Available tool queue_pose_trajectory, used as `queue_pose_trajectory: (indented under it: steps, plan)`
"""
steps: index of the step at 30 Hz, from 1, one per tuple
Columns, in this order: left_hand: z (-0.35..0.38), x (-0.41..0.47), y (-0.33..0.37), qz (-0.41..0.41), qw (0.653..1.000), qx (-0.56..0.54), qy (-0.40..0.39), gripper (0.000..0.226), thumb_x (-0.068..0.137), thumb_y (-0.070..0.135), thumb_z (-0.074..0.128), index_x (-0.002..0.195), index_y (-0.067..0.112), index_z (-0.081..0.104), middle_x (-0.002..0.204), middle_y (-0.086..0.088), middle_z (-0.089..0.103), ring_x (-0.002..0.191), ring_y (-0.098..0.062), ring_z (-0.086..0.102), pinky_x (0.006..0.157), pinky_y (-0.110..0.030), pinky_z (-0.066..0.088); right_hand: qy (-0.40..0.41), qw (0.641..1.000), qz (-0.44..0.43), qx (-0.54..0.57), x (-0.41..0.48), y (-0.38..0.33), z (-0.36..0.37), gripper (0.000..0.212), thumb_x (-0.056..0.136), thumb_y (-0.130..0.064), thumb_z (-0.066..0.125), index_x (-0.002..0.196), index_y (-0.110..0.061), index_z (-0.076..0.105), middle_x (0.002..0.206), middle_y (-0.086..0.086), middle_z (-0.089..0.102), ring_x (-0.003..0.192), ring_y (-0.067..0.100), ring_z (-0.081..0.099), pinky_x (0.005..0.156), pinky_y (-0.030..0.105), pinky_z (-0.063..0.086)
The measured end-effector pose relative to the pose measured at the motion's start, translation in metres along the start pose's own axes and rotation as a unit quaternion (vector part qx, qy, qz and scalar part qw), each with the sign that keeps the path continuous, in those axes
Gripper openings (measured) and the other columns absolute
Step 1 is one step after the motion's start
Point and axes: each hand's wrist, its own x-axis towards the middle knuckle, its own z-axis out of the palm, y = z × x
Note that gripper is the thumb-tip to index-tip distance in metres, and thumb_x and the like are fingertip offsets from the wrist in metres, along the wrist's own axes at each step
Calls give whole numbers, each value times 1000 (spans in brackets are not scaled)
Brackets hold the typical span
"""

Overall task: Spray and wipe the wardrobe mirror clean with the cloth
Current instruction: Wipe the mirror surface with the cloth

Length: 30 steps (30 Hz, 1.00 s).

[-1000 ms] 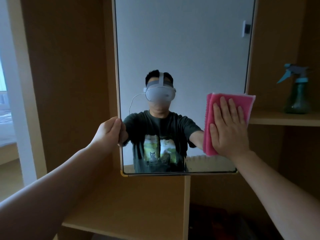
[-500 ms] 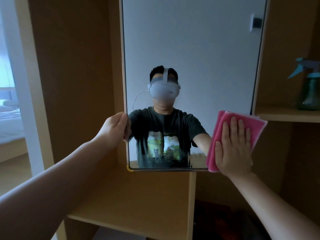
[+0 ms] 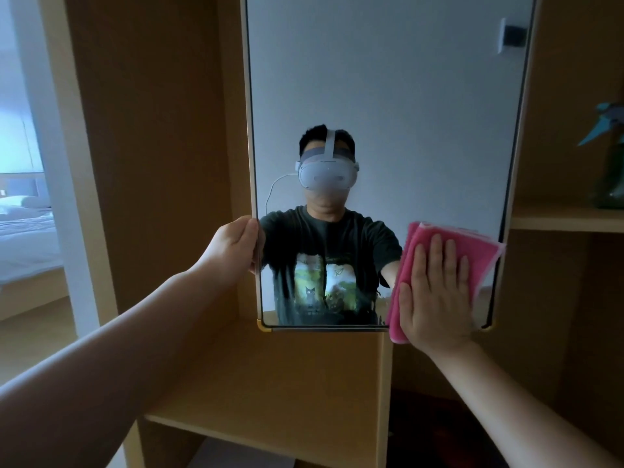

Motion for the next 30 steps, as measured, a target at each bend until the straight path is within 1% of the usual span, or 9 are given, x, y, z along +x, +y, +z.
queue_pose_trajectory:
  steps: [4, 6, 9, 11, 14, 18, 22, 26, 30]
  plan:
    - [0, 1, 0, -7, 1000, -9, -1, 41, 102, 24, 30, 81, -2, 54, 71, -28, 60, 54, -26, 61, 53, -38, 56, -6, 1000, -26, 3, 0, -12, 2, 62, 101, -38, 18, 151, -2, 12, 156, 23, 13, 146, 39, 10, 120, 52, 6]
    - [1, 1, 1, -7, 1000, -9, 4, 41, 102, 23, 31, 80, -3, 54, 70, -26, 59, 52, -24, 60, 51, -37, 55, 0, 999, -40, 4, 1, -19, 3, 62, 101, -38, 18, 151, -2, 11, 156, 22, 10, 147, 37, 7, 120, 51, 4]
    - [1, 0, 2, -9, 1000, -13, 5, 42, 102, 22, 30, 80, -4, 54, 69, -18, 56, 48, -17, 59, 45, -29, 54, 3, 998, -57, 7, 1, -29, 6, 62, 102, -38, 17, 152, -2, 8, 157, 21, 7, 147, 37, 6, 120, 52, 5]
    - [1, 0, 2, -11, 1000, -18, 1, 42, 102, 23, 30, 81, -5, 54, 69, -18, 56, 49, -17, 59, 45, -27, 53, 0, 998, -69, 10, 1, -38, 9, 63, 103, -40, 16, 153, -3, 5, 158, 21, 6, 147, 38, 7, 119, 53, 5]
    - [0, 0, 1, -12, 1000, -16, -2, 41, 102, 24, 31, 83, -5, 54, 71, -18, 56, 51, -19, 60, 47, -28, 54, 6, 996, -84, 19, 1, -52, 14, 63, 103, -40, 17, 153, -3, 7, 160, 19, 2, 147, 38, 7, 119, 52, 4]
    - [-1, 1, -1, -11, 1000, -20, -13, 42, 103, 25, 30, 85, -5, 54, 72, -19, 59, 53, -21, 61, 51, -34, 57, 15, 993, -114, 30, 1, -70, 17, 64, 102, -40, 23, 153, -4, 10, 161, 18, 2, 147, 39, 8, 119, 53, 6]
    - [-3, 2, -4, -16, 999, -25, -16, 41, 102, 26, 31, 86, -5, 53, 72, -19, 60, 53, -19, 63, 49, -31, 56, 22, 983, -174, 49, -2, -103, 19, 65, 101, -40, 33, 153, -5, 15, 161, 19, 8, 147, 38, 11, 119, 53, 7]
    - [-3, 4, -4, -20, 999, -25, -29, 42, 102, 28, 31, 90, -6, 52, 76, -21, 60, 59, -23, 63, 54, -39, 59, 23, 983, -177, 46, -3, -122, 20, 66, 100, -39, 36, 153, -5, 15, 161, 18, 7, 147, 37, 10, 120, 52, 5]
    - [-6, 4, -5, -21, 998, -32, -40, 38, 102, 28, 32, 86, 0, 53, 73, -15, 59, 55, -17, 64, 54, -38, 59, 21, 980, -193, 47, -3, -130, 21, 63, 101, -37, 36, 153, -7, 17, 161, 17, 10, 147, 37, 10, 120, 51, 6]
